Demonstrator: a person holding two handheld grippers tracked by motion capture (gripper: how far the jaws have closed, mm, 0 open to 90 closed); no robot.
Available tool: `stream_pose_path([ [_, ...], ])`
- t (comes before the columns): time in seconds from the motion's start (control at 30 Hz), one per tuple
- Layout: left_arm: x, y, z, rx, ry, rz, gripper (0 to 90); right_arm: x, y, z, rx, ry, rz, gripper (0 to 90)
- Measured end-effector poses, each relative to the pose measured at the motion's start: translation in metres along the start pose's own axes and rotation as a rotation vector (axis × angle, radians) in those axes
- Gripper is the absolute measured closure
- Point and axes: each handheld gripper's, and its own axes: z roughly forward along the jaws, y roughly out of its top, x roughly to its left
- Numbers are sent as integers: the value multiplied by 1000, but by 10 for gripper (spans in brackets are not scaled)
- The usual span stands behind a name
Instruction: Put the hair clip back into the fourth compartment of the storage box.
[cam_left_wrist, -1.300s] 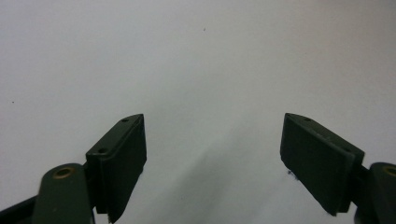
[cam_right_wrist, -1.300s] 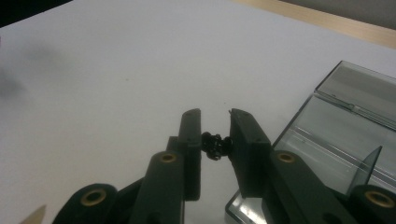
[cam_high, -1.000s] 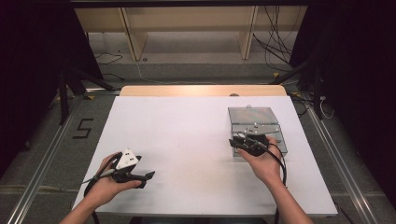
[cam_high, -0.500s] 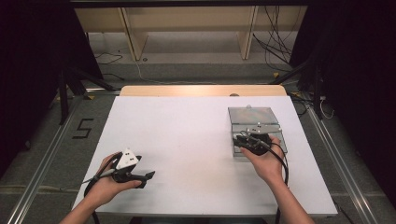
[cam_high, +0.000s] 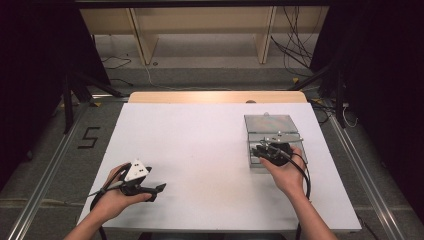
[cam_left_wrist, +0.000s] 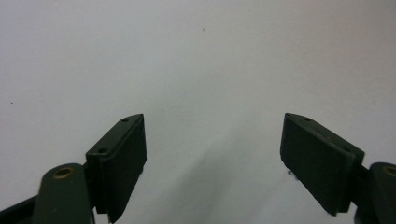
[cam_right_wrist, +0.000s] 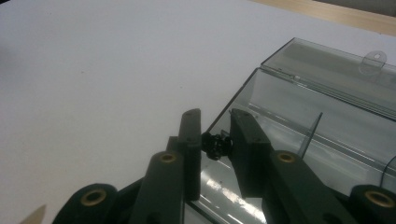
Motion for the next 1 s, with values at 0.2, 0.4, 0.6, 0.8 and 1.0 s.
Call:
stream_pose_path([
  [0.2,0,0,0,0,0,0,225,-2,-2,1,14,-9,3,752],
  [0.4,0,0,1,-3,0,-3,225,-4,-4,2,22,-17,6,751],
  [0.6,0,0,0,-1,0,0,225,-4,-5,3,28,-21,8,750],
  [0.8,0,0,0,-2,1,-2,225,-5,-7,5,37,-23,12,748],
  [1.0,0,0,1,-4,1,-2,225,-4,-9,7,44,-20,6,748],
])
